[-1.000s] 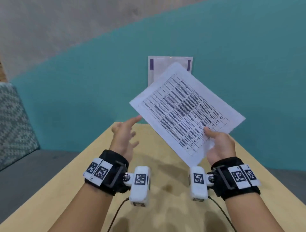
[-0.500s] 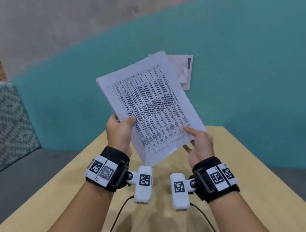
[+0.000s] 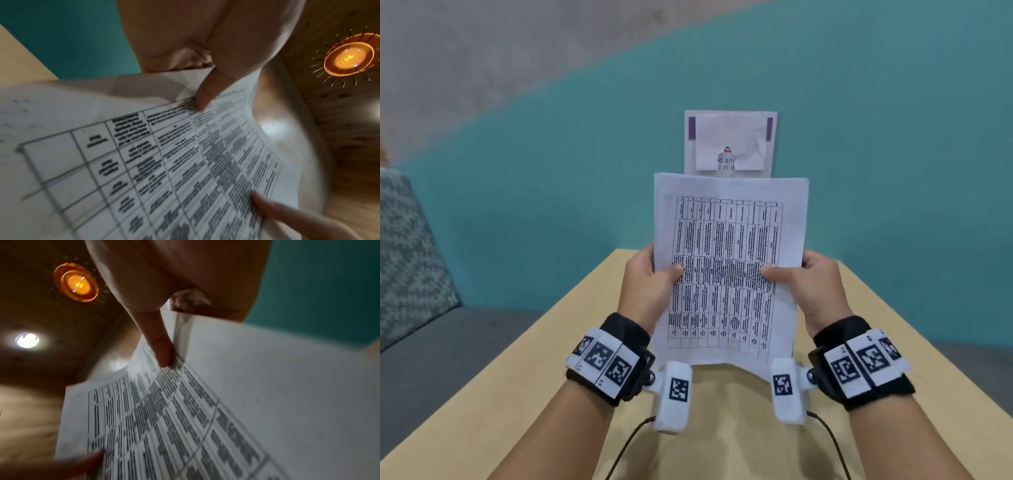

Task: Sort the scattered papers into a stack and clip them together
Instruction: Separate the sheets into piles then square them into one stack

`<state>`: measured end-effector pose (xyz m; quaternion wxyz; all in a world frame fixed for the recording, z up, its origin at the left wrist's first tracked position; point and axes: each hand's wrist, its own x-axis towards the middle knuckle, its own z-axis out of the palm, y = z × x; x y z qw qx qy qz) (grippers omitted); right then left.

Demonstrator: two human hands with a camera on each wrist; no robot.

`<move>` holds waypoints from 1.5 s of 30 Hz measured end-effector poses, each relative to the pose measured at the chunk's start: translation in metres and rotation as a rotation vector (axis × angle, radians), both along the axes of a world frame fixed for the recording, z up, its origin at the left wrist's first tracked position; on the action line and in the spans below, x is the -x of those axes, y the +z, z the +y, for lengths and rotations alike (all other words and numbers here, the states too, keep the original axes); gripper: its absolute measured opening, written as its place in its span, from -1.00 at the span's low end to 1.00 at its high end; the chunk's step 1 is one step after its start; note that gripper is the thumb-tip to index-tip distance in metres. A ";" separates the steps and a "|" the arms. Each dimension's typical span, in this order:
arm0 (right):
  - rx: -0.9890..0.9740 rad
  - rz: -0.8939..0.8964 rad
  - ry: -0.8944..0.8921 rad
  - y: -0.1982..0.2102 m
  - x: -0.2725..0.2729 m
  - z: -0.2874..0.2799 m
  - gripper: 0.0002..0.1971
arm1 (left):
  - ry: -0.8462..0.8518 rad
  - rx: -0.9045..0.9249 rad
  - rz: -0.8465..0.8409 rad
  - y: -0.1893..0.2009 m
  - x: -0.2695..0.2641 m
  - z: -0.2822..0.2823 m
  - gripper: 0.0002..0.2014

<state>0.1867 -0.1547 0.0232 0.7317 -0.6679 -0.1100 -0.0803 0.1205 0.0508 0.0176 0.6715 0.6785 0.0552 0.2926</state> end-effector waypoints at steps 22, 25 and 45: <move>0.025 0.045 -0.059 -0.040 -0.009 0.017 -0.63 | -0.038 0.066 0.175 -0.038 -0.014 0.001 -0.63; 0.014 0.036 -0.063 -0.037 -0.006 0.016 -0.63 | -0.039 0.049 0.137 -0.035 -0.012 -0.002 -0.62; 0.004 0.057 -0.132 -0.027 0.074 0.009 -0.74 | -0.082 0.048 0.107 -0.036 0.059 -0.012 -0.65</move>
